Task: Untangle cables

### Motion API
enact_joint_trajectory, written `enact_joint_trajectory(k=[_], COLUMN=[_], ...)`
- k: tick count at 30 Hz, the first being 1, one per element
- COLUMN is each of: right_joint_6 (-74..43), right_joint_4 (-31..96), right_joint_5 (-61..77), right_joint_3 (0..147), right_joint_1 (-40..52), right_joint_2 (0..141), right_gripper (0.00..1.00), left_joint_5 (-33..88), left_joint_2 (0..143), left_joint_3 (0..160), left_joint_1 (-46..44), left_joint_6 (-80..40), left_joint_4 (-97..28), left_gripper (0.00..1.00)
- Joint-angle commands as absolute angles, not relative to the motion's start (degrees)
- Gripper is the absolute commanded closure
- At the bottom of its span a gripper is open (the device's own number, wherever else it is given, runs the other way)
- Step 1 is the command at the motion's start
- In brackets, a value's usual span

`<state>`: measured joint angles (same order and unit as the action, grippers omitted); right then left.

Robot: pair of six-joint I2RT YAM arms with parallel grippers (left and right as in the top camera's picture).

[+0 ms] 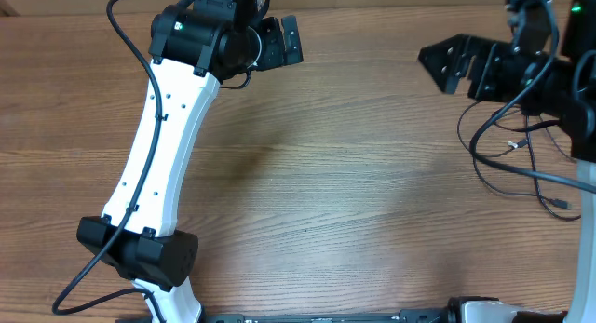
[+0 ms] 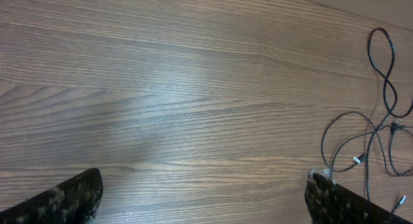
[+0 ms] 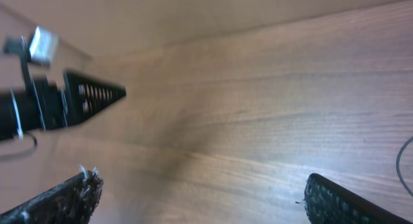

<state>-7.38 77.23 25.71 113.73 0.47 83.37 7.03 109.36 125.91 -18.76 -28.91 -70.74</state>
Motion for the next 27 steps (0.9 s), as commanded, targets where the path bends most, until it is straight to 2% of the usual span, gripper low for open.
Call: enact_joint_trajectory(k=[1, 9, 20, 27], right_joint_6=[-4.6, -4.78, -3.99, 5.52], right_joint_4=[80.05, 86.43, 94.89, 95.66], right_joint_5=[23.18, 25.96, 24.88, 26.59], right_joint_3=[114.93, 114.91, 114.83, 114.67], right_joint_1=[1.5, 1.5, 1.5, 1.56], right_joint_2=[80.4, 74.54, 74.15, 73.49], right_gripper=[0.0, 0.0, 0.0, 0.0], left_joint_5=[5.78, 5.78, 5.78, 5.78], left_joint_2=[107.98, 107.98, 107.98, 107.98], left_joint_3=[126.78, 126.78, 126.78, 126.78], left_joint_1=[-19.11, -19.11, -19.11, -19.11], left_joint_6=[-28.27, -28.27, -28.27, -28.27], left_joint_4=[-70.72, -70.7, -70.72, -70.7], left_gripper=[0.0, 0.0, 0.0, 0.0])
